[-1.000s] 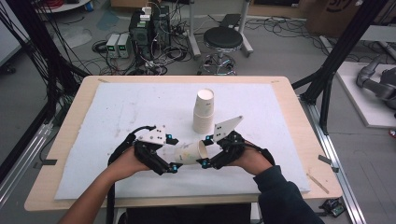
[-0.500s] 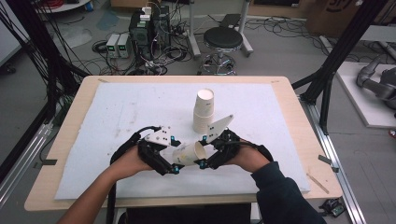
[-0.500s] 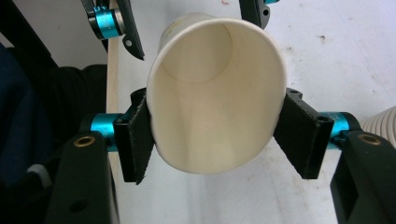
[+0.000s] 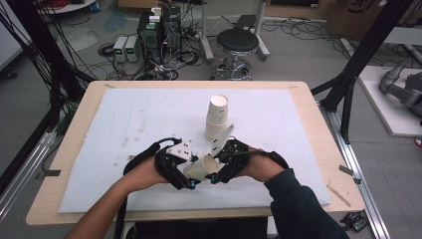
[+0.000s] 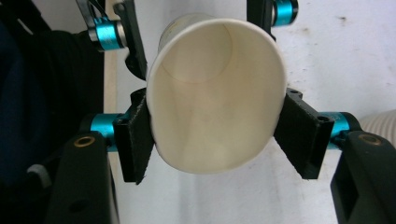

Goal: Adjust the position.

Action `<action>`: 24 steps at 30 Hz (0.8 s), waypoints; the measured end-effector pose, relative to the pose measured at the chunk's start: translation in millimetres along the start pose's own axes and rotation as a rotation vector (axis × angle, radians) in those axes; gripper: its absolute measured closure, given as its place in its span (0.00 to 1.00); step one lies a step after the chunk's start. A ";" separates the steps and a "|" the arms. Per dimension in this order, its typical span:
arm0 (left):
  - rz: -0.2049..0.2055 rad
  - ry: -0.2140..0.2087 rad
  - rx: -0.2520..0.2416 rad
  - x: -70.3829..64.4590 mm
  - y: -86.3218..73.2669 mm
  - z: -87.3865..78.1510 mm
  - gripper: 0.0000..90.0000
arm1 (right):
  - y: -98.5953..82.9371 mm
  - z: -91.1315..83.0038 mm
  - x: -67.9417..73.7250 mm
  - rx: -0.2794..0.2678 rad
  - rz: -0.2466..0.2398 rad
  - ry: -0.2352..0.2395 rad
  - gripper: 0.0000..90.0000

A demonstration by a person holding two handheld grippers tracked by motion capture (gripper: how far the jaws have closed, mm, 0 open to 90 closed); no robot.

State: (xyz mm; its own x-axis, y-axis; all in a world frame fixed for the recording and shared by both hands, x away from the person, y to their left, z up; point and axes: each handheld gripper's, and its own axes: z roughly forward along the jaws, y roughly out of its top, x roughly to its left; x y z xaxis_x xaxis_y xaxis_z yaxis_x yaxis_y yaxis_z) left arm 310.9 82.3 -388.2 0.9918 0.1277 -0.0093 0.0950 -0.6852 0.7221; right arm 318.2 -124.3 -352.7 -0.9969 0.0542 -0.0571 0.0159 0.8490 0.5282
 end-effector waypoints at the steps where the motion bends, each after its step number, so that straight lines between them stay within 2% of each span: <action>1: -0.002 -0.004 0.005 -0.1 0.3 1.5 0.27 | 0.8 0.2 0.2 0.007 -0.003 0.000 0.38; 5: 0.001 -0.016 0.015 0.6 0.9 4.1 0.31 | 3.2 2.6 1.5 0.022 -0.014 0.007 0.38; 8: 0.021 -0.032 0.014 -0.5 1.8 6.0 0.40 | 3.6 3.7 1.9 0.032 -0.022 0.008 0.38; 16: 0.018 -0.042 0.013 -0.8 1.7 7.8 0.41 | 3.7 3.4 2.5 0.038 -0.027 0.014 0.38; 17: 0.016 -0.038 0.001 -1.2 1.3 7.7 0.41 | 3.5 3.5 2.0 0.028 -0.025 0.016 0.37; 18: 0.010 -0.035 -0.023 -0.5 -0.1 6.5 0.41 | 2.8 1.1 1.3 0.007 0.006 0.022 0.34; 20: 0.004 -0.029 -0.031 0.2 -1.4 6.2 0.41 | 2.2 -1.1 0.6 -0.013 0.019 0.019 0.32; 21: -0.008 -0.025 -0.040 0.4 -3.5 6.3 0.41 | 1.3 -3.3 0.3 -0.041 0.035 0.014 0.29; 22: -0.023 -0.017 -0.054 1.4 -7.5 6.0 0.41 | -1.9 -8.5 -1.4 -0.096 0.064 -0.003 0.26; 23: -0.034 -0.010 -0.066 2.1 -10.7 5.5 0.41 | -3.5 -10.9 -1.7 -0.119 0.076 -0.009 0.25; 24: -0.034 -0.010 -0.066 2.1 -10.7 5.5 0.41 | -3.5 -10.9 -1.7 -0.119 0.076 -0.009 0.25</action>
State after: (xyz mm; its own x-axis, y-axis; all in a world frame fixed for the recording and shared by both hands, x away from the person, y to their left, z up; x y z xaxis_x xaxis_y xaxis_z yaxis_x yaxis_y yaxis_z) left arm 312.5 86.0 -399.7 0.9889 0.1426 -0.0410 0.1228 -0.6317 0.7654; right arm 319.1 -133.1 -345.3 -0.9924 0.1212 -0.0208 0.0814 0.7742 0.6277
